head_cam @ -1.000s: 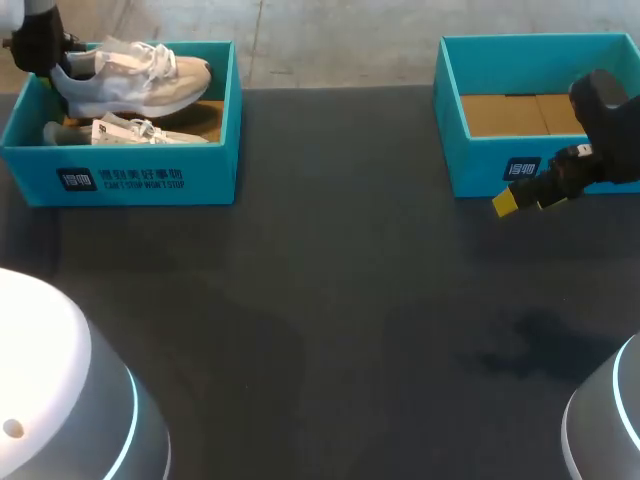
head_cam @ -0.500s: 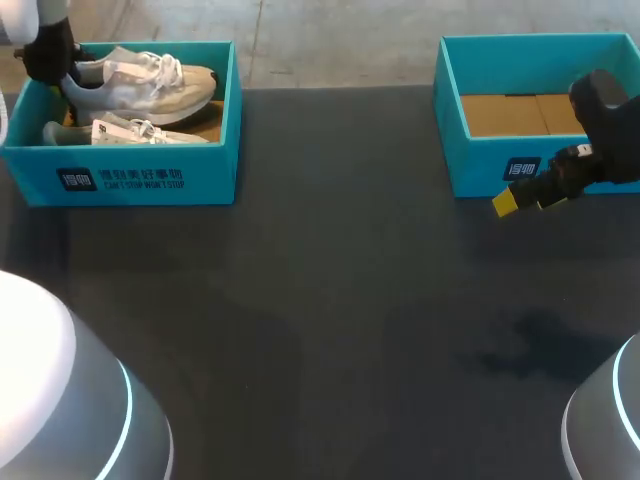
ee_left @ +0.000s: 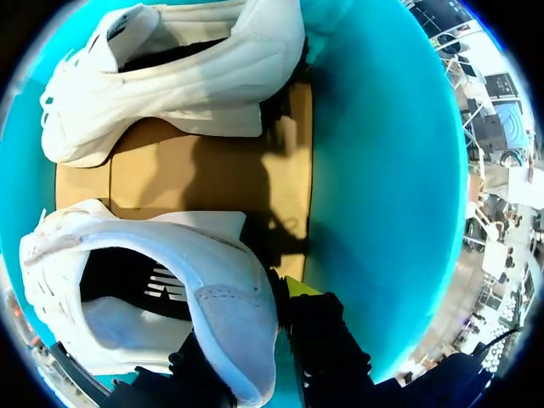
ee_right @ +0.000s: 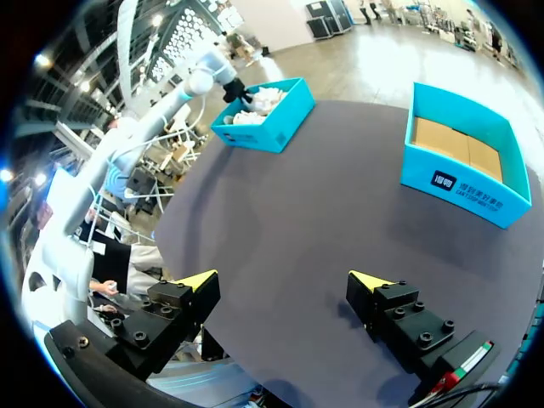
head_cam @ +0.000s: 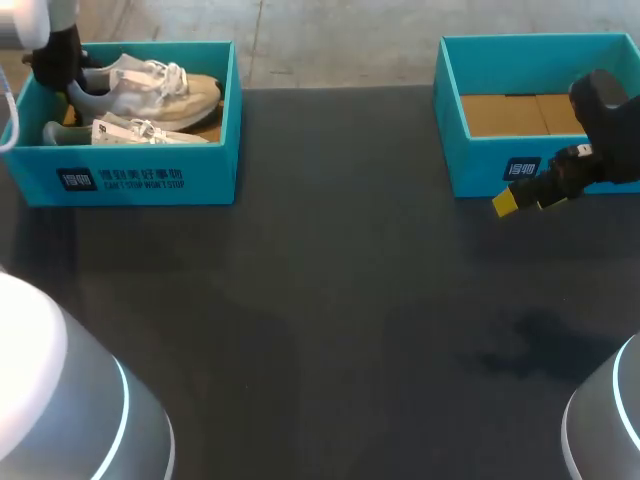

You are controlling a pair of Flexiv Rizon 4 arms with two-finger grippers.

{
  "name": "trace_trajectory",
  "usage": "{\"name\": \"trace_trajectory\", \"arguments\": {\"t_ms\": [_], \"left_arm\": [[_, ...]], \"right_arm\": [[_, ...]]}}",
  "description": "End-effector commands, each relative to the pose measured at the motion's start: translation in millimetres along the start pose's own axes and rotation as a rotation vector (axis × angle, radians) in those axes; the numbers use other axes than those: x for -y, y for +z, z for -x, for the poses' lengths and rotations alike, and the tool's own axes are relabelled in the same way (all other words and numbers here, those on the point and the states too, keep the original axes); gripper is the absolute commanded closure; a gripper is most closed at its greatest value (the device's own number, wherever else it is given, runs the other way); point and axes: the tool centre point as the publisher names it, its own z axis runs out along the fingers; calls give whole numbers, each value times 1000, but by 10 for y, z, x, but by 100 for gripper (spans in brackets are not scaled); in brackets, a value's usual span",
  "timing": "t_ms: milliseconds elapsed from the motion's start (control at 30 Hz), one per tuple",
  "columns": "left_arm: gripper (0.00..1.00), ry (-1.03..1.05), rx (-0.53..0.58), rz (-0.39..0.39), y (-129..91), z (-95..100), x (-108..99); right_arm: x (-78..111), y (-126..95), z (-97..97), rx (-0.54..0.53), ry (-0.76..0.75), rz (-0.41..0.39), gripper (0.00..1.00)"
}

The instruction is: Take the shoe out of the shoebox, open the shoe tongue, remove and reinsert the insole, then place the shoe into the shoebox

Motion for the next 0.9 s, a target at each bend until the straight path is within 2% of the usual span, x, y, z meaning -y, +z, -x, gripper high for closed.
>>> {"name": "trace_trajectory", "arguments": {"t_ms": [33, 400, 433, 467, 500, 567, 733, 900], "left_arm": [[100, -3, 1, -25, 47, 0, -100], [100, -7, -2, -36, 139, 5, -77], [87, -7, -2, -36, 134, -1, -69], [67, -7, -1, -35, 121, -10, -60], [56, -6, 1, -34, 109, -15, -55], [46, -8, 6, -29, 96, -19, -51], [44, -9, 9, -36, 84, -18, -45], [35, -2, 27, -50, 11, -39, -25]], "right_arm": [[-23, 15, 4, 0, 1, -4, 0], [-23, 15, 4, 0, 1, -4, 0], [-23, 15, 4, 0, 1, -4, 0], [-23, 15, 4, 0, 1, -4, 0], [-23, 15, 4, 0, 1, -4, 0], [-23, 15, 4, 0, 1, -4, 0], [-23, 15, 4, 0, 1, -4, 0], [-23, 15, 4, 0, 1, -4, 0]]}}
